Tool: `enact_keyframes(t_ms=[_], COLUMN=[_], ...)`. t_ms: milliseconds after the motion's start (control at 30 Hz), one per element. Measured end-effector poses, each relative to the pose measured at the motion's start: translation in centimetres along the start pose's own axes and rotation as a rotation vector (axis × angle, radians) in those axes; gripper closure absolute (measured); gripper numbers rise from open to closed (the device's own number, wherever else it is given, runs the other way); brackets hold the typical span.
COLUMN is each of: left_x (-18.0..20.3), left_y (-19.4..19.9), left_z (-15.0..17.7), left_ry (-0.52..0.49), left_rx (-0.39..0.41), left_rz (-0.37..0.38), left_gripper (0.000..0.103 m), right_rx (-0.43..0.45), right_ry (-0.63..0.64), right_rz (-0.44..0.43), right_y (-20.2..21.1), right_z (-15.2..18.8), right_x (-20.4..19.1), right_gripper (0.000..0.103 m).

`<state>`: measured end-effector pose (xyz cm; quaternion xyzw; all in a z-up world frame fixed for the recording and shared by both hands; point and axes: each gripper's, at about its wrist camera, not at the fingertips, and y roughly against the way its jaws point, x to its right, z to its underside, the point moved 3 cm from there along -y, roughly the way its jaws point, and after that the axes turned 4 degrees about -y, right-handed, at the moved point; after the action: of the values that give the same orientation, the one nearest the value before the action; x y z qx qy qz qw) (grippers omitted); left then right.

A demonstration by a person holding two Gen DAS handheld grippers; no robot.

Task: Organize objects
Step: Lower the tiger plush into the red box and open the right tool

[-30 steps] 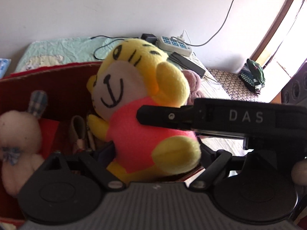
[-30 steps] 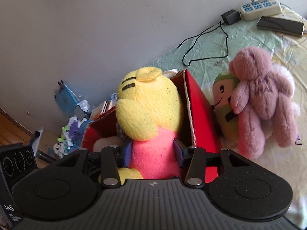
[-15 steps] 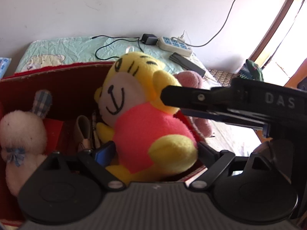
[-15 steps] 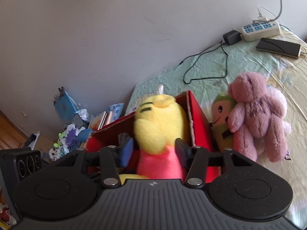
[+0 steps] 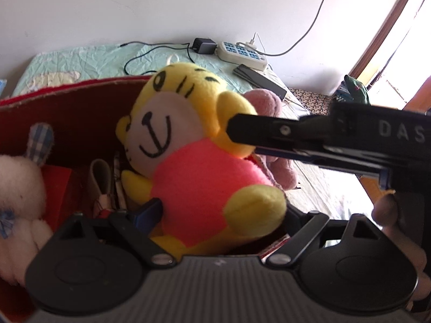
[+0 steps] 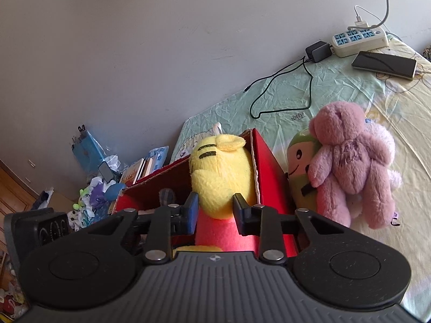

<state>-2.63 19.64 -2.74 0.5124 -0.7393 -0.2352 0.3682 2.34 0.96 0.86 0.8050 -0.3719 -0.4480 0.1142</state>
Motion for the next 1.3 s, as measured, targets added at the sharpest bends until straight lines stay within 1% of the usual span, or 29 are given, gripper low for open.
enact_keyframes(t_ms=[133,233,333,433,567,633,733,767,833,900,1067,1200,1300], left_x=[-0.4,-0.3,-0.3,-0.2,-0.5,-0.9,-1.4,-1.6,-1.9,-2.2,-3.2,-3.0,-2.8], left_y=[-0.1,0.7,1.9,3.8,5.1,5.5,6.0,6.2,6.7,6.8,6.2,5.0,4.2], left_z=[0.0,0.0,-0.1,-0.1,0.3,0.4,0.5,0.6,0.7,0.8,0.9,1.1,1.4], left_ry=[0.013,0.005,0.002,-0.005,-0.007,0.011,0.033,0.039,0.054,0.068,0.108,0.090,0.084], left_rx=[-0.011,0.001,0.024,0.069,0.084,0.086,0.096,0.102,0.117,0.118,0.078,0.021,-0.014], left_rz=[0.008,-0.002,0.003,0.007,-0.036,-0.035,-0.054,-0.051,-0.051,-0.080,-0.140,-0.247,-0.281], left_gripper=[0.012,0.012,0.009,0.008,0.008,0.008,0.008,0.008,0.008,0.008,0.008,0.008,0.008], right_rx=[0.003,0.014,0.036,0.061,0.092,0.079,0.038,0.020,-0.004,-0.020,-0.032,-0.030,-0.023], right_ry=[0.009,0.032,0.027,0.013,0.033,0.050,0.042,0.036,0.040,0.053,0.027,0.034,0.030], right_rz=[-0.021,-0.018,0.000,-0.010,-0.057,-0.079,-0.096,-0.098,-0.074,-0.036,-0.023,-0.010,-0.006], right_y=[0.1,0.2,0.4,1.0,1.8,1.7,1.0,0.7,0.2,-0.3,-0.5,-0.5,-0.4], right_z=[0.1,0.0,-0.1,-0.2,-0.4,-0.3,0.2,0.4,0.8,1.3,1.6,1.8,2.0], right_x=[-0.3,-0.6,-0.4,-0.4,-1.1,-1.6,-1.8,-1.7,-1.6,-1.4,-0.9,-0.9,-0.6], right_gripper=[0.074,0.074,0.074,0.074,0.074,0.074,0.074,0.074,0.074,0.074,0.076,0.077,0.077])
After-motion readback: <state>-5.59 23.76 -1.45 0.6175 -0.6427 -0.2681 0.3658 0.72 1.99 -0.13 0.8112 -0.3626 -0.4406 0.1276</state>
